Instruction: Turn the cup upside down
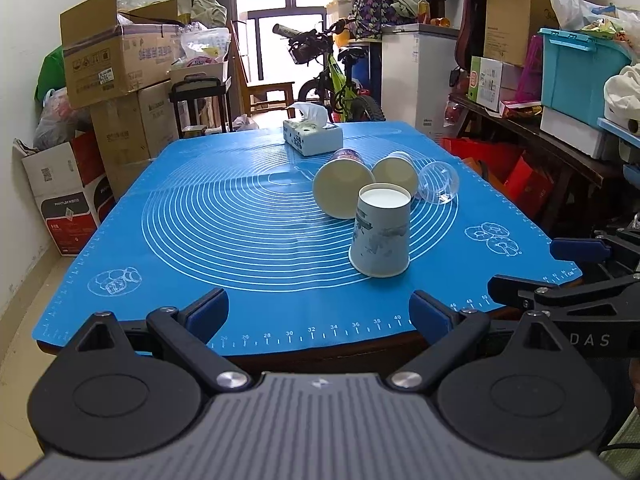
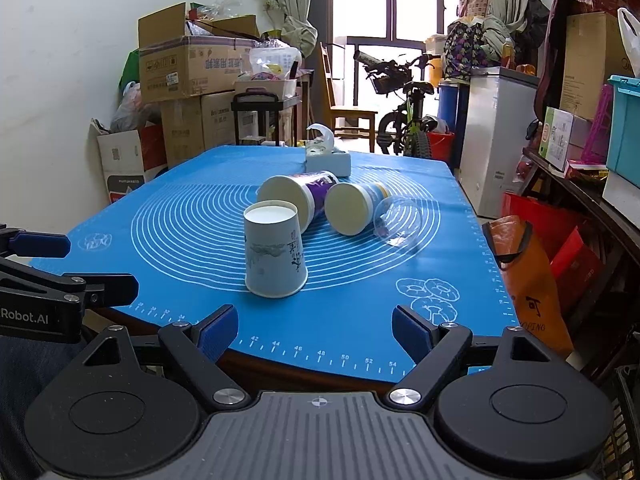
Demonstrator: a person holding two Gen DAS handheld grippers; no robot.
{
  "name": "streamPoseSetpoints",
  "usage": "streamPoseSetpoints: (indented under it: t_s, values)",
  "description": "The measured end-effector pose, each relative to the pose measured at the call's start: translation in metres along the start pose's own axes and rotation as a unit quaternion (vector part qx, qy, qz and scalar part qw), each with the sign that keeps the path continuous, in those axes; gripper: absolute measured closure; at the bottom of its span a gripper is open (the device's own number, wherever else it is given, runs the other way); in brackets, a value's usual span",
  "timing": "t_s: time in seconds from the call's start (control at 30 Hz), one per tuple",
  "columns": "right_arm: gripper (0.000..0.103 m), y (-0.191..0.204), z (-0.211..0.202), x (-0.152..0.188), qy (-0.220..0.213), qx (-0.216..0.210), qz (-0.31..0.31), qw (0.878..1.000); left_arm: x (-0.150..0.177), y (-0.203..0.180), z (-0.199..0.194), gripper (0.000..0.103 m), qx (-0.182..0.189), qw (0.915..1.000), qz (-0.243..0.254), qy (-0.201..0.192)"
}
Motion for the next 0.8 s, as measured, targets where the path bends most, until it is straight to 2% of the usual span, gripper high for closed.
streamPoseSetpoints:
  t_s: [0.8]
  values:
    - [0.017,-0.0003,0.0005,0.0004,0.002,0.000,0.000,1.000,0.0020,-0.0004,0.0006,0.007,0.003,1.0000,0.004,0.004]
Point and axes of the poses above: each gripper's, at about its wrist camera, not at the fingertips, and z roughly the way its jaws point, y to its left, x to its underside, the point moved 3 cm from there along z, roughly the way its jaws point, and after that the axes turned 11 degrees about -x, right-handed, at the moved point
